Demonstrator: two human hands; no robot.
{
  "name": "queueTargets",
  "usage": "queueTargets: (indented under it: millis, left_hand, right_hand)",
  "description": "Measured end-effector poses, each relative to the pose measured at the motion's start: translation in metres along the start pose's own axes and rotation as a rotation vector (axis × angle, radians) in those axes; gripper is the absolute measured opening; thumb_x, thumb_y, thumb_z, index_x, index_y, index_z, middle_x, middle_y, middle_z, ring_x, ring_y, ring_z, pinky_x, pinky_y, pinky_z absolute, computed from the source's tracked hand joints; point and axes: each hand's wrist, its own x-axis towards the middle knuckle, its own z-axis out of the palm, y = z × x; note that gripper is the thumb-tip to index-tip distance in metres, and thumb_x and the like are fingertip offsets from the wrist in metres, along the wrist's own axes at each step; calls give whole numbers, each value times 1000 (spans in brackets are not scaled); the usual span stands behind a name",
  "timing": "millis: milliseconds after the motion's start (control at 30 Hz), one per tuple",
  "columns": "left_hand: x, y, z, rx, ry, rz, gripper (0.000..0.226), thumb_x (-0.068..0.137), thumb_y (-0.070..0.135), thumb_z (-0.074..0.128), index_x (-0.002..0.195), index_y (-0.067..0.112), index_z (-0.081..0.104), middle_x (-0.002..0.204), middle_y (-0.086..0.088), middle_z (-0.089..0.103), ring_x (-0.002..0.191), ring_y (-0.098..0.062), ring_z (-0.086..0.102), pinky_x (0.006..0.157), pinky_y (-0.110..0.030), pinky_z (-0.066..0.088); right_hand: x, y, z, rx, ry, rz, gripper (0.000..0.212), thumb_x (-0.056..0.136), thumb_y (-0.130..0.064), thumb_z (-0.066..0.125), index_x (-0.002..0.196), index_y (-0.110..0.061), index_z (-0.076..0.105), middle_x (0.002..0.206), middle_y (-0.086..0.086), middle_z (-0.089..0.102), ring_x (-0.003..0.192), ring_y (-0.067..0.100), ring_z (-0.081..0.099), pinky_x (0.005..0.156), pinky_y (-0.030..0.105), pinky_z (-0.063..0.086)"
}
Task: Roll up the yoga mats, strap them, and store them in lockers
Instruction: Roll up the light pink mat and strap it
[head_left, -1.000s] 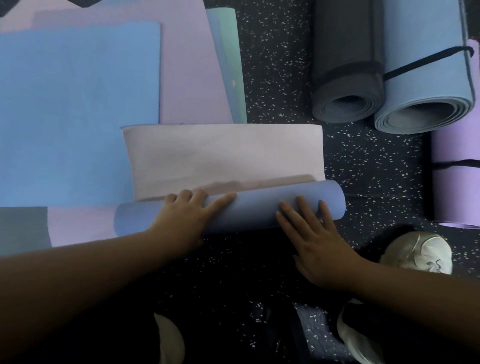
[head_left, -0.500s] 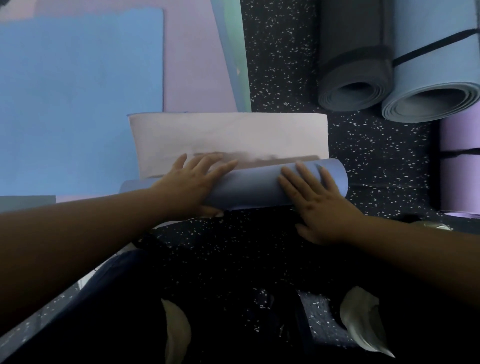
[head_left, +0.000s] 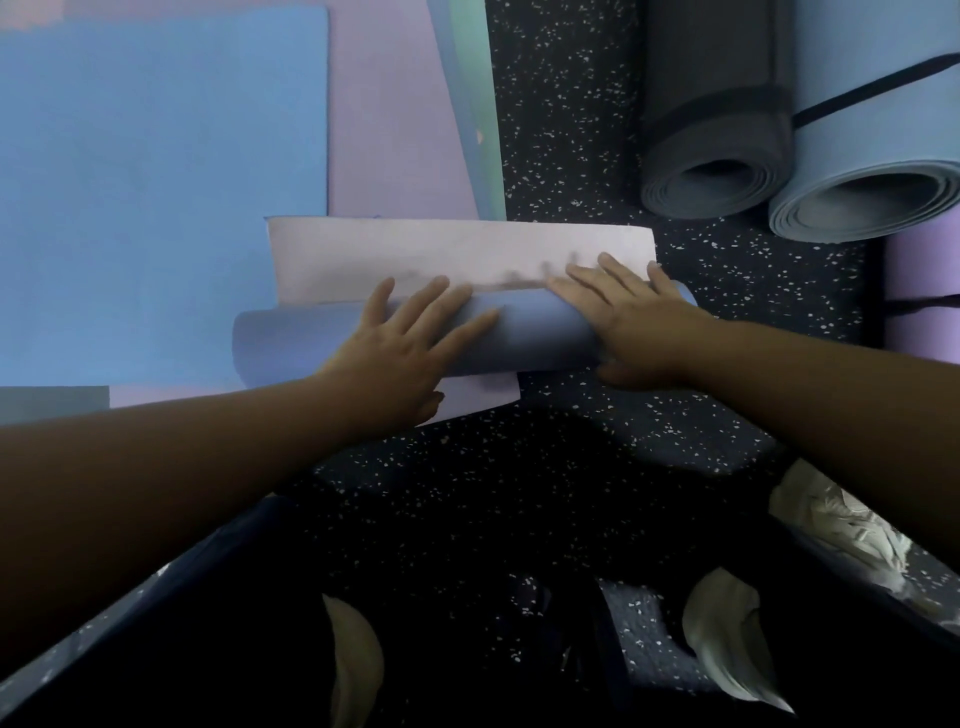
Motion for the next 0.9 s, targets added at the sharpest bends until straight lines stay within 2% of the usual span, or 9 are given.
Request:
queueTargets:
  millis: [167, 300, 433, 500, 600, 667, 733, 800, 900]
  left_hand:
    - [7, -7, -2, 103, -156, -44, 127, 54, 66, 78, 148, 19, 6, 150, -16, 36, 134, -40, 38, 98, -66, 34]
    - [14, -11, -6, 53, -177, -83, 116, 71, 72, 61, 151, 26, -9, 159, -7, 17, 144, -35, 19, 107, -64, 20]
    - [32, -24, -15, -43, -226, -171, 105, 76, 70, 57, 153, 30, -2, 159, -5, 15, 145, -32, 11, 109, -63, 13]
    - [42, -32, -19, -75, -252, -206, 104, 74, 73, 54, 153, 32, 0, 159, -6, 14, 146, -31, 9, 110, -63, 12]
    - [47, -36, -19, -84, -301, -231, 104, 73, 76, 52, 153, 33, 2, 160, -7, 10, 146, -30, 7, 110, -63, 10]
    - [46, -34, -19, -58, -272, -244, 104, 73, 74, 55, 154, 28, 7, 159, -11, 13, 146, -32, 11, 109, -66, 10]
    - [42, -32, -16, -11, -160, -229, 101, 72, 67, 64, 151, 19, 25, 153, -19, 29, 140, -38, 27, 103, -71, 16]
    - [35, -29, -9, 43, 9, -172, 94, 67, 56, 74, 142, 9, 42, 139, -24, 47, 126, -43, 47, 94, -74, 29]
    - [25, -26, -3, 98, 31, -154, 104, 58, 47, 82, 140, 6, 34, 135, -23, 51, 120, -42, 52, 92, -67, 37]
  right_hand:
    - [5, -4, -5, 31, 8, 76, 106, 79, -34, 67, 150, -35, -11, 160, -3, -7, 147, 24, -11, 116, 56, -1]
    - [-2, -13, 5, 2, 132, 141, 104, 80, -28, 66, 152, -23, -9, 161, -1, -6, 147, 27, -10, 116, 56, 1]
    - [-8, -21, 18, -106, 381, 83, 102, 56, -12, 71, 148, -6, 28, 154, 14, 30, 141, 40, 26, 105, 66, 24]
    - [-9, -25, 26, -128, 425, 59, 103, 48, -15, 72, 144, -4, 35, 149, 18, 38, 135, 44, 36, 98, 68, 31]
    - [-10, -32, 31, -138, 400, 66, 110, 52, -25, 74, 148, -8, 22, 151, 18, 32, 137, 45, 31, 100, 68, 28]
    - [-10, -31, 25, -134, 323, 65, 115, 64, -31, 70, 152, -17, -3, 159, 13, 10, 145, 41, 10, 109, 64, 14]
    - [-9, -27, 15, -68, 191, 68, 112, 76, -36, 61, 147, -22, -25, 159, 4, -18, 145, 32, -16, 114, 58, -3]
    - [-7, -25, 6, -45, 151, 71, 111, 77, -37, 59, 146, -24, -27, 156, -1, -26, 144, 27, -23, 115, 54, -8]
    - [-2, -21, -1, 8, 146, 72, 111, 77, -33, 61, 147, -26, -24, 157, -5, -25, 144, 23, -23, 115, 51, -10]
